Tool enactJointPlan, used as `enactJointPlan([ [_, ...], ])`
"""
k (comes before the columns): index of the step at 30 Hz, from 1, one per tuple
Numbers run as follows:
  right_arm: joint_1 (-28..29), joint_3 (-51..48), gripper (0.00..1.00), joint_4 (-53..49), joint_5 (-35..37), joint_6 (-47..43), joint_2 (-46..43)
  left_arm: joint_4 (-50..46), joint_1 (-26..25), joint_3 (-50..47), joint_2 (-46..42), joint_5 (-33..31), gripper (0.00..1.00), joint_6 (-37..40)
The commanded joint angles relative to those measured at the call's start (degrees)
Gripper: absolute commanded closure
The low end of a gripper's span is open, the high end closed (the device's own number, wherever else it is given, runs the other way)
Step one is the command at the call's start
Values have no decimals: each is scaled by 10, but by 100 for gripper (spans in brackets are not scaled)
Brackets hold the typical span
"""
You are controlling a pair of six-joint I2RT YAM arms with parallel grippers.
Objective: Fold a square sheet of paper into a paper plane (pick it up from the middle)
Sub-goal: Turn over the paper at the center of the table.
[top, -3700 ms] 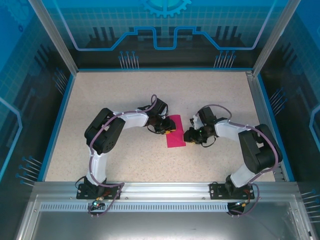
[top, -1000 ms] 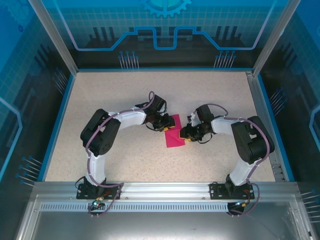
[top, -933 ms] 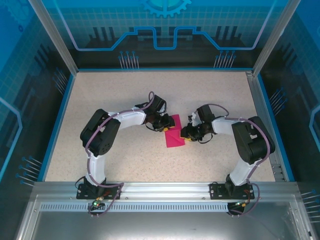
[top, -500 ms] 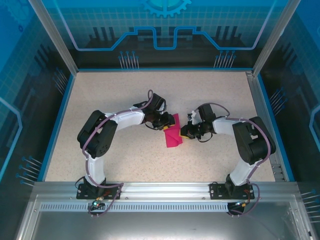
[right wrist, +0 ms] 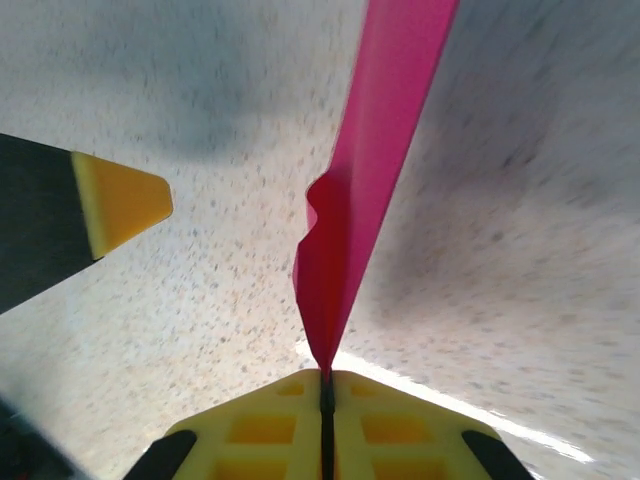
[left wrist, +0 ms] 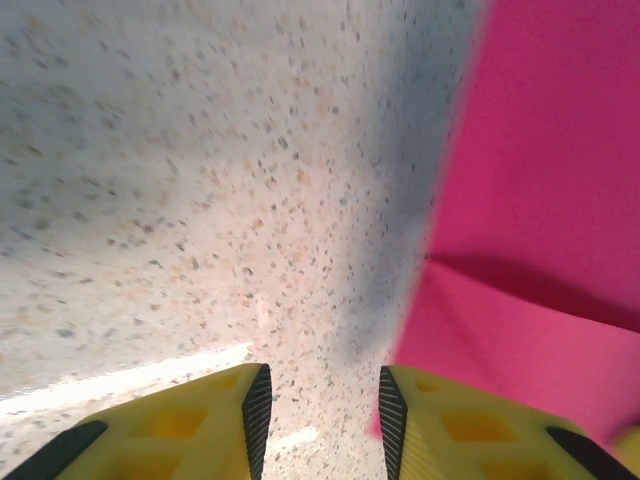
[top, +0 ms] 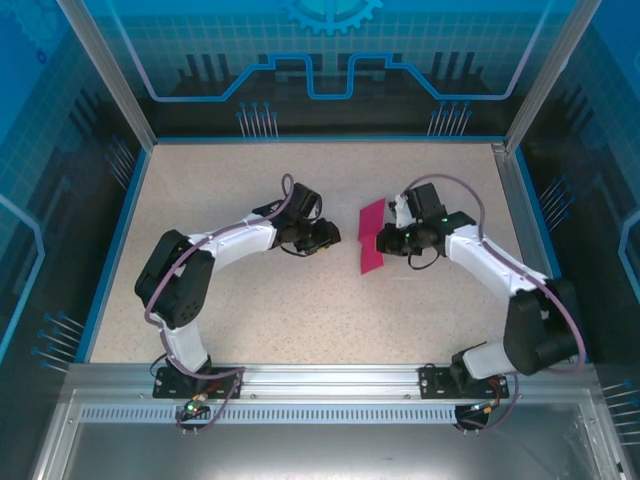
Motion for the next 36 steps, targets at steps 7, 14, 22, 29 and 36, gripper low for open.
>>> enactJointPlan([
  [7,137,136,92,-289,430,-24,-27,-13,30,-57,-66,-90,62,-39],
  [14,202,169,94,-366,554,34,50,-47,50,-83,-109,-153,61,-65],
  [22,240,176,91,-270,366,46,184,-80,61,-135,-192,-253,55,-113],
  [29,283,285,84,-229,235,14,329,-110,67,-149,-224,-277,52,-114],
  [36,231,202,61,-93,102,18,216,-98,67,-151,-225,-255,48,-96],
])
